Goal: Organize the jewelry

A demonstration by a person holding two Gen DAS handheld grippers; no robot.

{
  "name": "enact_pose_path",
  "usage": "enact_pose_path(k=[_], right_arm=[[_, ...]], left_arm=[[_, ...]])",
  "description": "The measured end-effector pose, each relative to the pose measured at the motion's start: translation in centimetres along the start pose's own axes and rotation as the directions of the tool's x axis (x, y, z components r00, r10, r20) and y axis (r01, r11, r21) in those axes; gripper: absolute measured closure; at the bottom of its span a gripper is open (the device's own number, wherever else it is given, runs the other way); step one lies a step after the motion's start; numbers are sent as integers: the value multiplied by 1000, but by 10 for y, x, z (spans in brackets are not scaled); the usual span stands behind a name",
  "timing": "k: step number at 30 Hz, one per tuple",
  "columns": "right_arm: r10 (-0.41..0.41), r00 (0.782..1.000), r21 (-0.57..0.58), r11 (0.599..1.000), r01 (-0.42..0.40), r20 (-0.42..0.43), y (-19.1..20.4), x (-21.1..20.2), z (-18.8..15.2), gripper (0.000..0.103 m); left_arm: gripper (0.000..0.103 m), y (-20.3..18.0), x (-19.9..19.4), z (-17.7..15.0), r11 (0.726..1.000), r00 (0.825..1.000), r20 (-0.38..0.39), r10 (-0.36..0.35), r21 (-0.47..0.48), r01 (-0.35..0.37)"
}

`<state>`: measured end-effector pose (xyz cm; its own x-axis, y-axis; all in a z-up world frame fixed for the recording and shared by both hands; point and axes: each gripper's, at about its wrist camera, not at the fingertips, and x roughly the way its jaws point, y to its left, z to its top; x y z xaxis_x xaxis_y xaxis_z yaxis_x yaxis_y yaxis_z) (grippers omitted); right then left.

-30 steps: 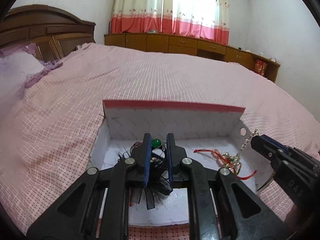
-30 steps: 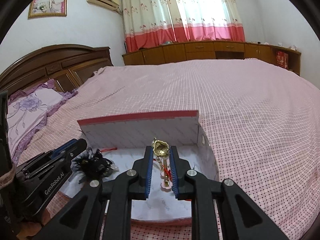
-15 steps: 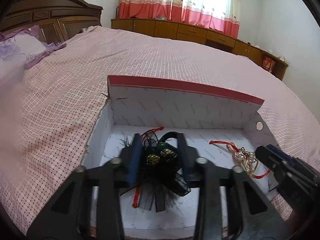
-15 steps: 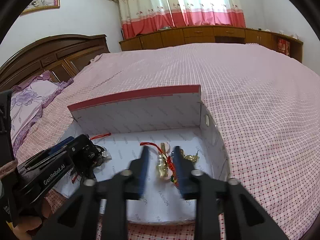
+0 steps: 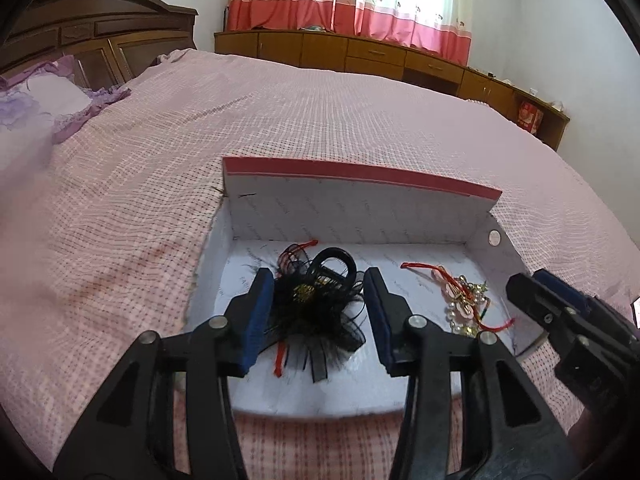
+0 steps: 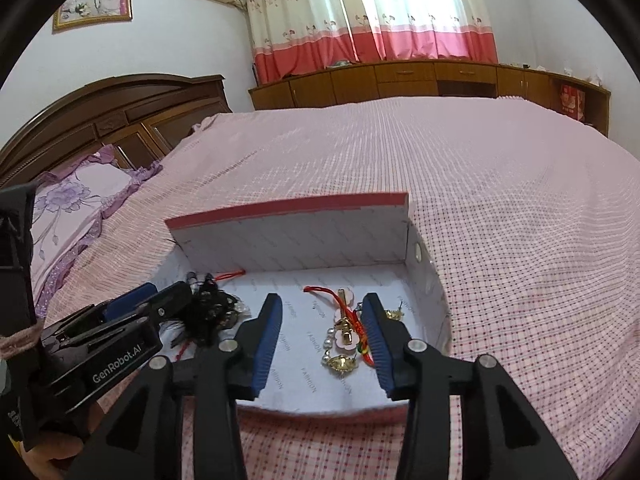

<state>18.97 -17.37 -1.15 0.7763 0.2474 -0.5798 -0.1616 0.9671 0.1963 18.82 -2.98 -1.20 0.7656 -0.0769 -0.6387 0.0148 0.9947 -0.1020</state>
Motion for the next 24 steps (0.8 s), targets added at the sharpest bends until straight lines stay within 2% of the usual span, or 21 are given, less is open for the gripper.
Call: enact_pose_path(k=[12,20,24], right_arm=[[36,997,10,999,-37,65,12,-68,-15,55],[41,995,-2,999,-41,96,23,-109,-32,55],[36,993,-3,999,-36,111,27,-124,-41,46]], left_arm=[[63,4,-55,-11,1000,1000,7,-17,-8,17],[58,5,-90,-27,1000,1000,11,-17,-20,17],[57,5,-102,-34,1000,1000,26,7,-12,-7]])
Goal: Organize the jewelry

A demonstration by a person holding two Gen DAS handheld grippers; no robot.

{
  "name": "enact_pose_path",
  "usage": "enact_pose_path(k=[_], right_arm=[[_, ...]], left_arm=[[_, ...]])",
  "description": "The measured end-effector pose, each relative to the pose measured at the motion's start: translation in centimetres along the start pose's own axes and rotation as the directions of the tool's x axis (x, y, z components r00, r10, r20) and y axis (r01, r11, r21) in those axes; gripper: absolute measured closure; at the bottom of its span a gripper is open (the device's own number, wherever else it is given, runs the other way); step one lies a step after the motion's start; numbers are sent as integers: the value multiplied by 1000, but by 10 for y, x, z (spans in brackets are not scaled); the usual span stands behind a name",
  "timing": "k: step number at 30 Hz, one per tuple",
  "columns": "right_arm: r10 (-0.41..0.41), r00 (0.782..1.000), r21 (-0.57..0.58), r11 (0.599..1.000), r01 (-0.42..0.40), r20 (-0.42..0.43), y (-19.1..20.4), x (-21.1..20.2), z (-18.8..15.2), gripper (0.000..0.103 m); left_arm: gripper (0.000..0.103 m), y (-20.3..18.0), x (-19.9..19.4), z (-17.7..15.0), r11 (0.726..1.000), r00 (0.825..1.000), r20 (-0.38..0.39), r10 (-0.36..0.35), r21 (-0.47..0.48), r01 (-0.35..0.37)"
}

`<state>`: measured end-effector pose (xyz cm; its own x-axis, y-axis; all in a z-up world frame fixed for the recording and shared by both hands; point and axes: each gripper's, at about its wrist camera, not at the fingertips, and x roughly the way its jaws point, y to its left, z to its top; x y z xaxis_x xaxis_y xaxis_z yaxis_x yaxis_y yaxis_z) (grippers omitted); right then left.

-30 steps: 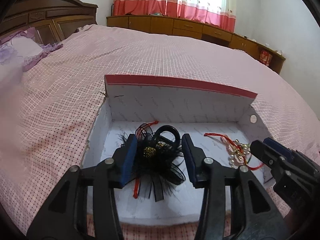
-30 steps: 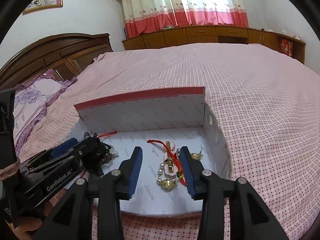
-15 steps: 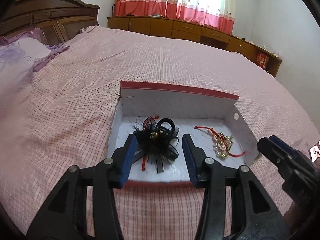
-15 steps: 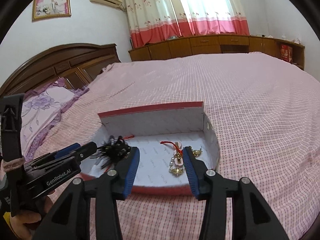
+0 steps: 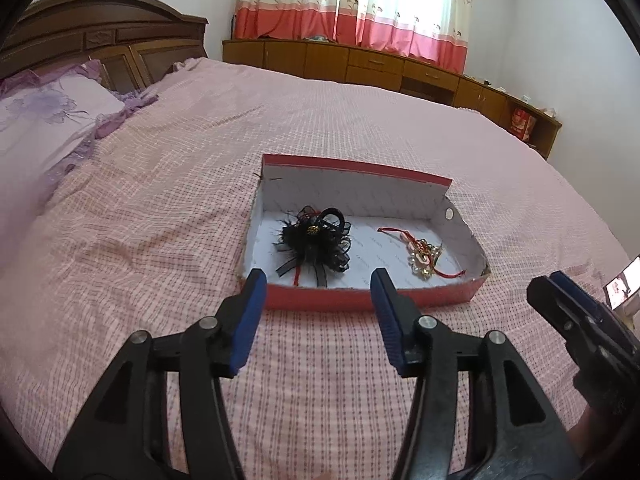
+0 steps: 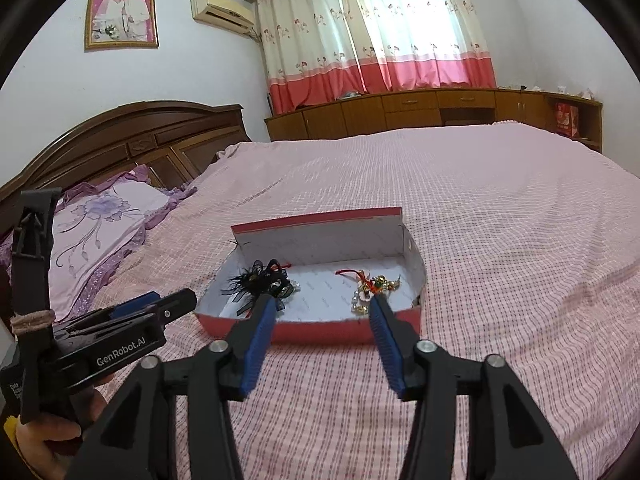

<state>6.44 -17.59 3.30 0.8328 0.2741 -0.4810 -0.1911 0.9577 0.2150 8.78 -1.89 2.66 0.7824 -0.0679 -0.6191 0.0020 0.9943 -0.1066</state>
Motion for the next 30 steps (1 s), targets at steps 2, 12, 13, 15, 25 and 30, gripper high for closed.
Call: enact_pose_path(k=[2,12,13,15,25,30], right_arm=[[-3,1000,-8,1000,3,10,3,-5,-3,45],[-25,999,-21,999,25,27,7,-19,-19,41],[-26,999,-21,999,27,25,7,-19,-20,41],[-29,999,-18,999,29,20,6,-19,-22,41],[-35,999,-9,999,35,9,4,-20,-29,41],[-35,999,-9,999,35,7,3,-20,-29,41]], left_arm=[[56,-1,-5,-4,1000,1000,13,18,8,-18],[56,-8,-17,-26,999,999,20,34,23,-34],[56,-8,-18,-27,999,999,18,33,25,-34],[56,-10,-18,-29,999,999,15,31,30,-31],[56,-16,-21,-30,999,999,27,29,44,-30],[56,-16,-22,-30,999,999,30,33,41,-34]])
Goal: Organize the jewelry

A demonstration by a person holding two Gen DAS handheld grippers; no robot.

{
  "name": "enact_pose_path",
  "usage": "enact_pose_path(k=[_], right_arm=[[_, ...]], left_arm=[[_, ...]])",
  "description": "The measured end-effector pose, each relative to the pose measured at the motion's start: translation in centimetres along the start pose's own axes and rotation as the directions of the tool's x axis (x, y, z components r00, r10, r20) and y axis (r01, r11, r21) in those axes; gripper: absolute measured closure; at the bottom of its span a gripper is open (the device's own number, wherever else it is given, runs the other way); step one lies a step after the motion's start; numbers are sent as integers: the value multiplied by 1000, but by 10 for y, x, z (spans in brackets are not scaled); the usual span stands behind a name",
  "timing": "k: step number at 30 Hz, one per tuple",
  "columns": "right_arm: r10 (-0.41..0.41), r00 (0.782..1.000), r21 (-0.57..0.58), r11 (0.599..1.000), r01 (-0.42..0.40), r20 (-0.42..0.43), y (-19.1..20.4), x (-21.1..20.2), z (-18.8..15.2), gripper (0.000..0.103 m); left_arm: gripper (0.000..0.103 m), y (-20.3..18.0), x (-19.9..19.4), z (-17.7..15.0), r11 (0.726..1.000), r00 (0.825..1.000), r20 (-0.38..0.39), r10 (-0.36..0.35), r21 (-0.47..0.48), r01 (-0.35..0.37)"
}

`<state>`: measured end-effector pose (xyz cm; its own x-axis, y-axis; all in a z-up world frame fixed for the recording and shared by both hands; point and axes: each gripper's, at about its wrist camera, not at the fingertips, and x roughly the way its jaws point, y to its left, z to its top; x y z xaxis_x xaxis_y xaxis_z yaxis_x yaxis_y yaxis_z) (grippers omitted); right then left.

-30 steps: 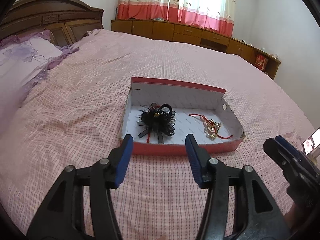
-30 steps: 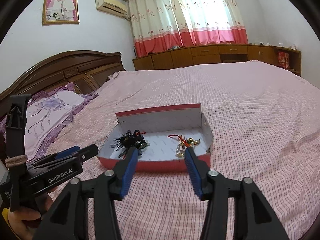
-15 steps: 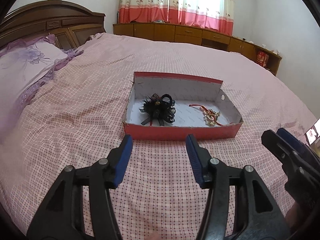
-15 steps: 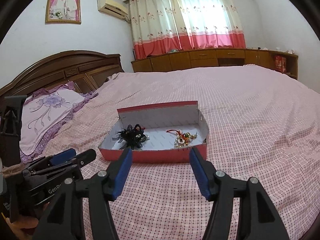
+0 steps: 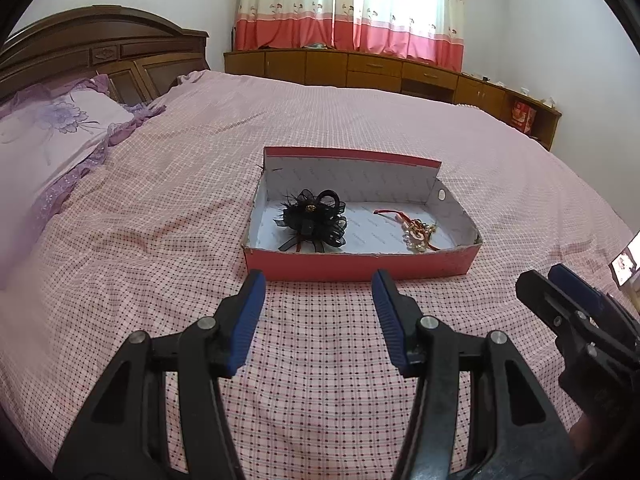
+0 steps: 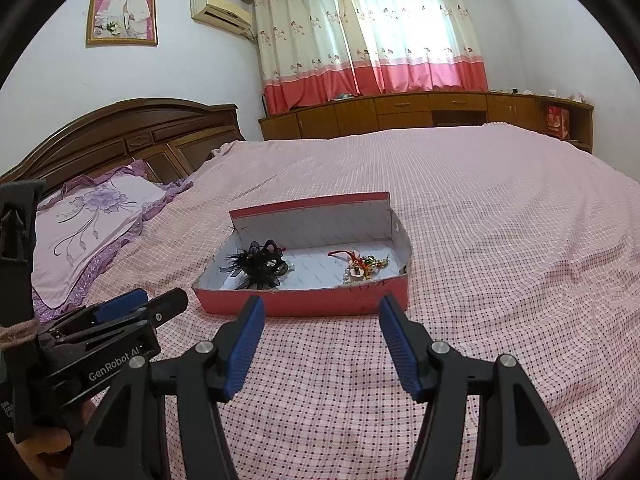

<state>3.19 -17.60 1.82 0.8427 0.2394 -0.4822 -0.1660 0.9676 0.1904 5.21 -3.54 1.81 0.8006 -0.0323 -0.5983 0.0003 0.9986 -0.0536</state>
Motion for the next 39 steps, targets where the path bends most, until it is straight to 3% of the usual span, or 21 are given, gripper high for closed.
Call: enact_pose_path(k=[39], right_arm=[[3,1000,-8,1000,-3,-2,3,2,-2,41]], left_arm=[[56,2,-2,3,1000,1000,21,9,-3,-9]])
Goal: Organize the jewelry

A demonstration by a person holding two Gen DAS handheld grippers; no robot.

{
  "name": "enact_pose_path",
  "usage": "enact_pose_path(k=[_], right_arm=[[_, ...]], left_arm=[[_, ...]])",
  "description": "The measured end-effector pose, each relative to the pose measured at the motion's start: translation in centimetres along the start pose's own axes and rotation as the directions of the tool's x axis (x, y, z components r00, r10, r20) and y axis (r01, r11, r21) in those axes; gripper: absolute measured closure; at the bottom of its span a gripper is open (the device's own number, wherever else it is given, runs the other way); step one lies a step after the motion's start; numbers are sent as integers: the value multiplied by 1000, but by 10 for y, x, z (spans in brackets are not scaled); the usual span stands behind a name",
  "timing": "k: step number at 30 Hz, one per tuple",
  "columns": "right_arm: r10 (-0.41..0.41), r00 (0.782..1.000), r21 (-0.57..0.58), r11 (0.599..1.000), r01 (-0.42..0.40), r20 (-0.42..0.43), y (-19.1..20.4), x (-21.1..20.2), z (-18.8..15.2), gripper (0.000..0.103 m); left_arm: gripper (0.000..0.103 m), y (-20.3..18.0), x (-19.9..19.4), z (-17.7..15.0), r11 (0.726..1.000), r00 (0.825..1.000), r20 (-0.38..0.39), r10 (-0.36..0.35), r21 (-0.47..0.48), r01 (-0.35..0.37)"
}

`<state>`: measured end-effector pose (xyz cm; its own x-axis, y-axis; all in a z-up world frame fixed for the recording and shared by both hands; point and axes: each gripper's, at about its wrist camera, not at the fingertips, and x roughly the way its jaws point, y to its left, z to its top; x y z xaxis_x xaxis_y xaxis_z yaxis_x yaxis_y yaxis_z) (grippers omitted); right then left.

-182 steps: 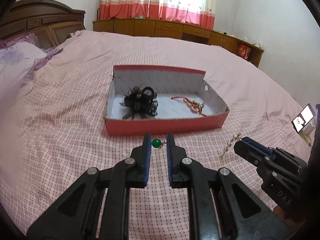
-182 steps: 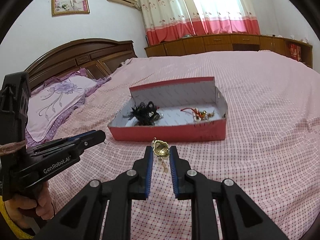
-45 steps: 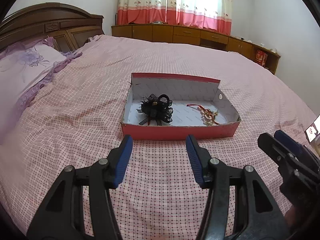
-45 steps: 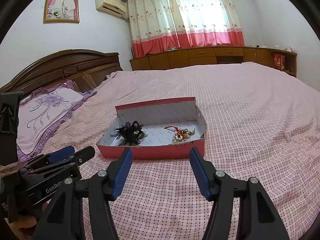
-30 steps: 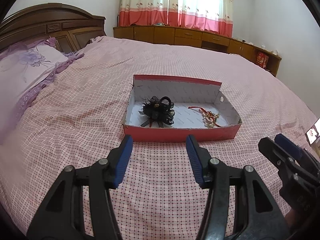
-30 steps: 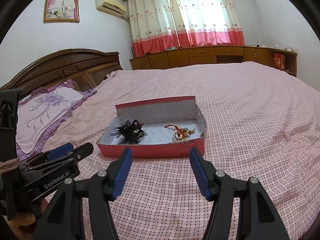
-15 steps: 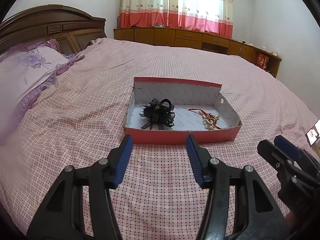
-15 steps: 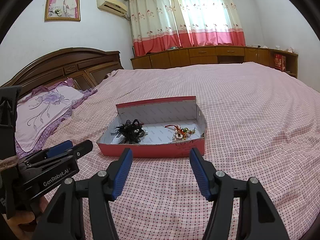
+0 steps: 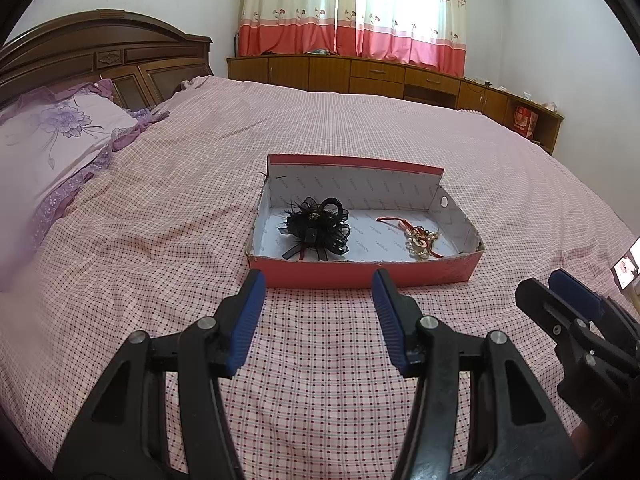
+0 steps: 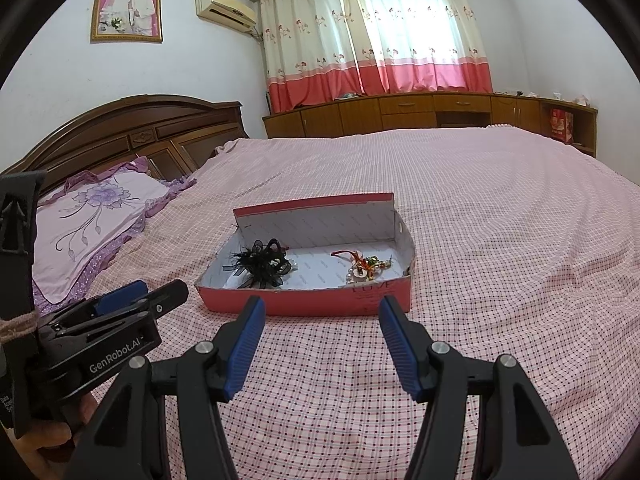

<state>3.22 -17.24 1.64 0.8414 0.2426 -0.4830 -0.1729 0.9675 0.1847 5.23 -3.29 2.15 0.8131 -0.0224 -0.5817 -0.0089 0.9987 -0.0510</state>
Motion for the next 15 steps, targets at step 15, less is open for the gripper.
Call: enact_pose_path(k=[15], right_arm=[[1,1000,-1,1000,-1,-1,2,0,0,41]], left_arm=[[56,0,1,0,1000,1000,-3,-1,1,1]])
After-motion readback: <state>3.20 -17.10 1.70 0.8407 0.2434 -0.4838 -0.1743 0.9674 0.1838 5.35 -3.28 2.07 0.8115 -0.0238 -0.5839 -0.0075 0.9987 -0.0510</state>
